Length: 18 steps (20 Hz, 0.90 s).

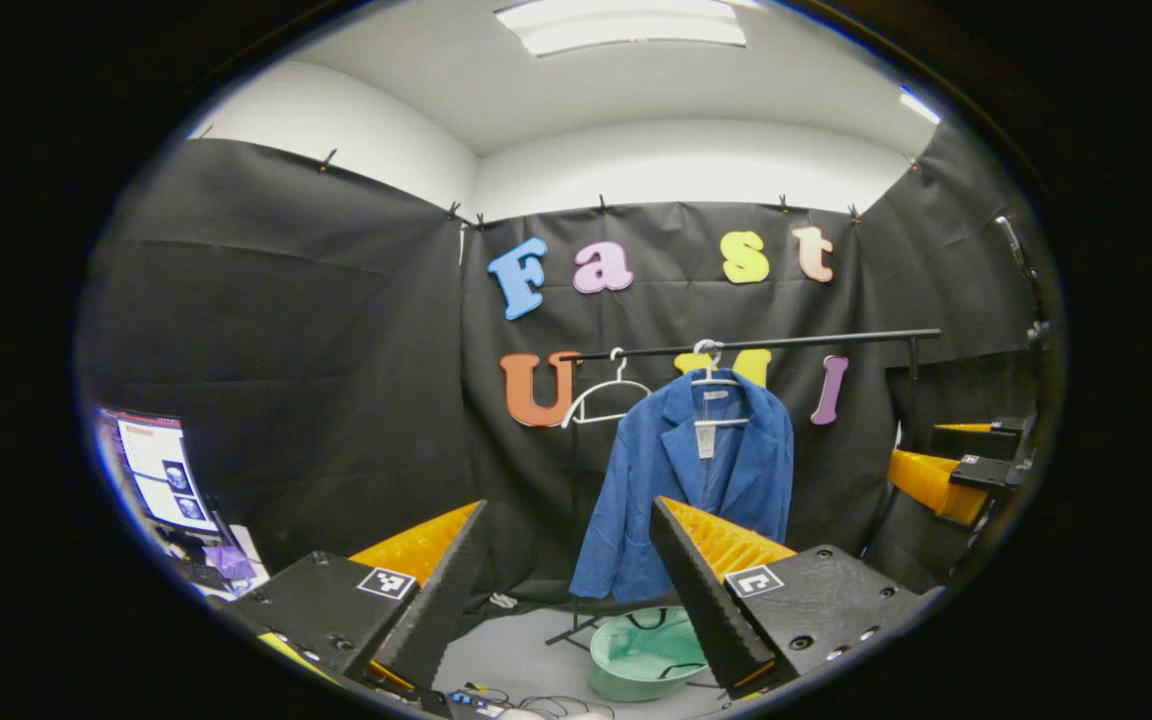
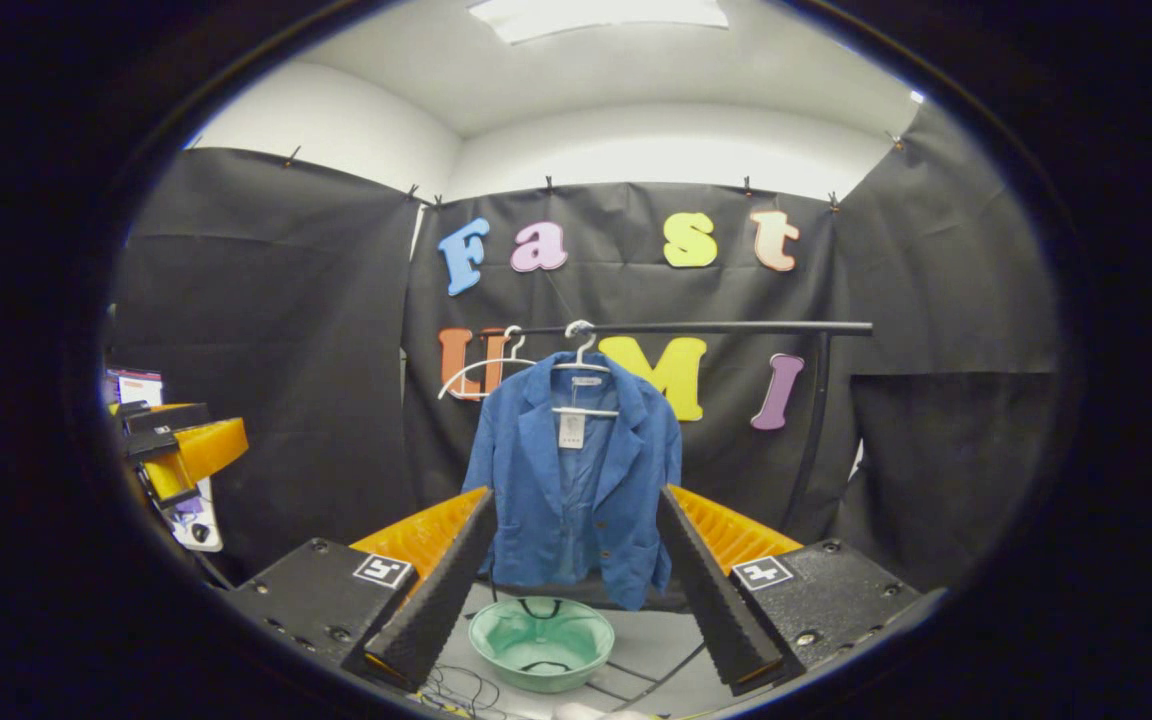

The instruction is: Grasp the clothes on the hanger with both hands and then place them into the laundry hamper below.

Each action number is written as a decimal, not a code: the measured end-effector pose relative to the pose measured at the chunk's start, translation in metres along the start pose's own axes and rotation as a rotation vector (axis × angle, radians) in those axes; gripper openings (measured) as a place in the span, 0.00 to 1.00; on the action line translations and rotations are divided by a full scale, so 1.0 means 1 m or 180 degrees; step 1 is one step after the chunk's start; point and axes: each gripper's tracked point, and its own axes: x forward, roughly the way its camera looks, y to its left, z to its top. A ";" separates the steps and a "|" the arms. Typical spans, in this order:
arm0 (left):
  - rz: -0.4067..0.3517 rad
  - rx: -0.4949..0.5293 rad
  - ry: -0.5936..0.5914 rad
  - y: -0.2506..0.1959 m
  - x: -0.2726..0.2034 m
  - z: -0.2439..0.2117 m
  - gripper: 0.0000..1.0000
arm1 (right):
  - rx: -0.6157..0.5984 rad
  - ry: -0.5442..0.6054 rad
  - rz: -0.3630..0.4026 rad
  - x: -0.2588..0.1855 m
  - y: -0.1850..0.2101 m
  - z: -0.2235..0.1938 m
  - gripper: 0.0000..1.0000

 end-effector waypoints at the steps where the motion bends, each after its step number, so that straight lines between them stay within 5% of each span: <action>1: -0.0001 -0.0019 -0.0006 0.001 -0.004 0.000 1.00 | 0.0018 0.0014 0.0002 -0.001 0.001 -0.002 1.00; 10: 0.0034 -0.0071 0.0036 0.018 -0.018 -0.015 0.97 | 0.0008 0.0023 -0.0079 0.001 0.002 -0.004 1.00; 12: 0.0055 -0.0086 0.0040 0.021 -0.014 -0.017 0.92 | -0.0033 0.0029 -0.0121 0.010 -0.002 -0.007 1.00; 18: 0.0130 -0.0028 0.0079 0.006 0.035 -0.030 1.00 | -0.0088 0.0157 -0.0116 0.069 -0.025 -0.029 1.00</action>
